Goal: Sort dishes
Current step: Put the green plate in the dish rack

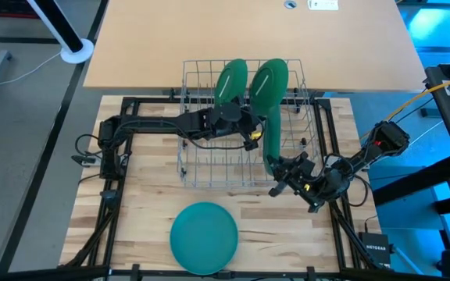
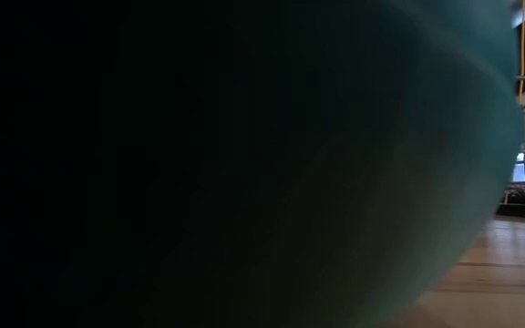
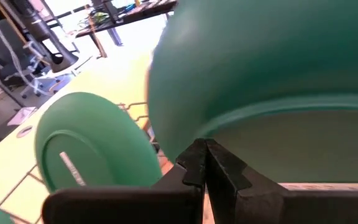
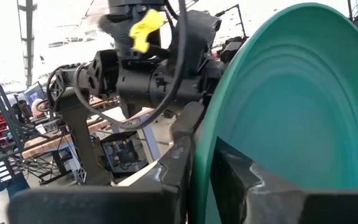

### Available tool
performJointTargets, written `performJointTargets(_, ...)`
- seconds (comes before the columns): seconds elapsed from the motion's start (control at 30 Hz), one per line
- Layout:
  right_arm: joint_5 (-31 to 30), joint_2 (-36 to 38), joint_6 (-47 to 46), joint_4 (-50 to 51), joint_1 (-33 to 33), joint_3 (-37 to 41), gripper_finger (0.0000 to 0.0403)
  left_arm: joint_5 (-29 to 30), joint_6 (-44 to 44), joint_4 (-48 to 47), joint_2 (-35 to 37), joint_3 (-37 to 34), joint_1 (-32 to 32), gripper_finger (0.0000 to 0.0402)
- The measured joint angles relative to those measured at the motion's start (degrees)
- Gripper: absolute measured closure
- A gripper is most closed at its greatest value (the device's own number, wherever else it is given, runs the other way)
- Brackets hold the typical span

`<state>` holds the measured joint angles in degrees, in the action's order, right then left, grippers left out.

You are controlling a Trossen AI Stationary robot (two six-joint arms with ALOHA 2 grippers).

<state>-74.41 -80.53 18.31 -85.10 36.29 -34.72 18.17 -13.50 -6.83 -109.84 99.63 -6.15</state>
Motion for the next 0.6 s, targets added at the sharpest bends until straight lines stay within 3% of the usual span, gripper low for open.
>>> performJointTargets(0.33, -2.7, 0.0, 0.0, -0.3, 0.0, 0.0, 0.0297, 1.4, -1.5, -0.3, 0.0, 0.0, 1.7, 0.0401)
performJointTargets(0.6, -2.6, 0.0, 0.0, -0.3, 0.0, 0.0, 0.0297, 3.7, -1.5, -0.4, 0.0, 0.0, 3.8, 0.0401)
